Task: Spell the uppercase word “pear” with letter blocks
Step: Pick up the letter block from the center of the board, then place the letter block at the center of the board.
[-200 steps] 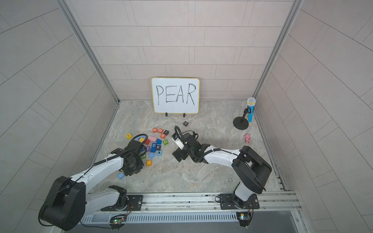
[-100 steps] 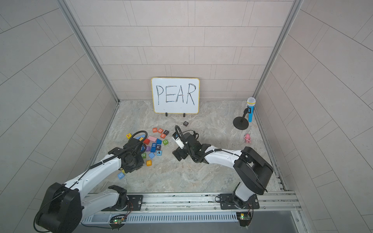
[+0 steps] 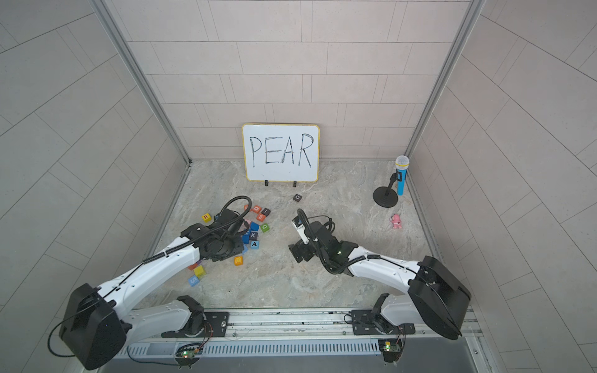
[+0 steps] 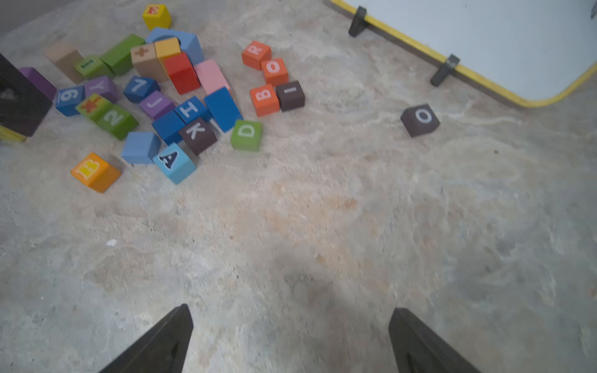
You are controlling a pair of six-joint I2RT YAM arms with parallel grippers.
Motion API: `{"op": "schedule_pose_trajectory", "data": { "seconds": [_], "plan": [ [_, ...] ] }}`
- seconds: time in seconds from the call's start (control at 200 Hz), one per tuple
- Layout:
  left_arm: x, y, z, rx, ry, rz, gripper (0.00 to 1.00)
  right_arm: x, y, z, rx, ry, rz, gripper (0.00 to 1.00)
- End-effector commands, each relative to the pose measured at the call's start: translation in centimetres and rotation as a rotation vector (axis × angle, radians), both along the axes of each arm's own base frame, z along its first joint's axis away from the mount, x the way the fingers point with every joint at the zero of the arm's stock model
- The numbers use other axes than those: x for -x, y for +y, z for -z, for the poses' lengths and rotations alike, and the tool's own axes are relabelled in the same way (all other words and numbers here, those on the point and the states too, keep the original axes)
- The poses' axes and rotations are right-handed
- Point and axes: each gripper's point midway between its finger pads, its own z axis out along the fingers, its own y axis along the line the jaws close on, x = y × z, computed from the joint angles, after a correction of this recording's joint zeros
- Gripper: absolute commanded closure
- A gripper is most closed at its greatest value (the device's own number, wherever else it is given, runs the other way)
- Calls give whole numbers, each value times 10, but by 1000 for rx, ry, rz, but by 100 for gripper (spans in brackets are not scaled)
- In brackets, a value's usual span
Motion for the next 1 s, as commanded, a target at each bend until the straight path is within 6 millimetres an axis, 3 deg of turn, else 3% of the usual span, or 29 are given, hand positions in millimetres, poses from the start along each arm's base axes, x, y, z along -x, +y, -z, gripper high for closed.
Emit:
{"op": "schedule_pose_trajectory", "data": {
  "seconds": [0.0,0.185,0.45,0.64,0.996],
  "plan": [
    [-4,-21,-2,-15,-2,29,100,9,-27,12,-6,33,120,0],
    [-11,-68,4,-12,-12,116,100,16,-64,14,1,-3,246,0],
    [-9,-133,29,-13,22,208,100,21,-110,11,-27,-79,408,0],
    [-8,-169,40,6,13,259,100,23,-121,9,-66,-89,441,0],
    [-6,-196,57,-14,36,336,100,23,-129,7,-111,-90,472,0]
  ]
}}
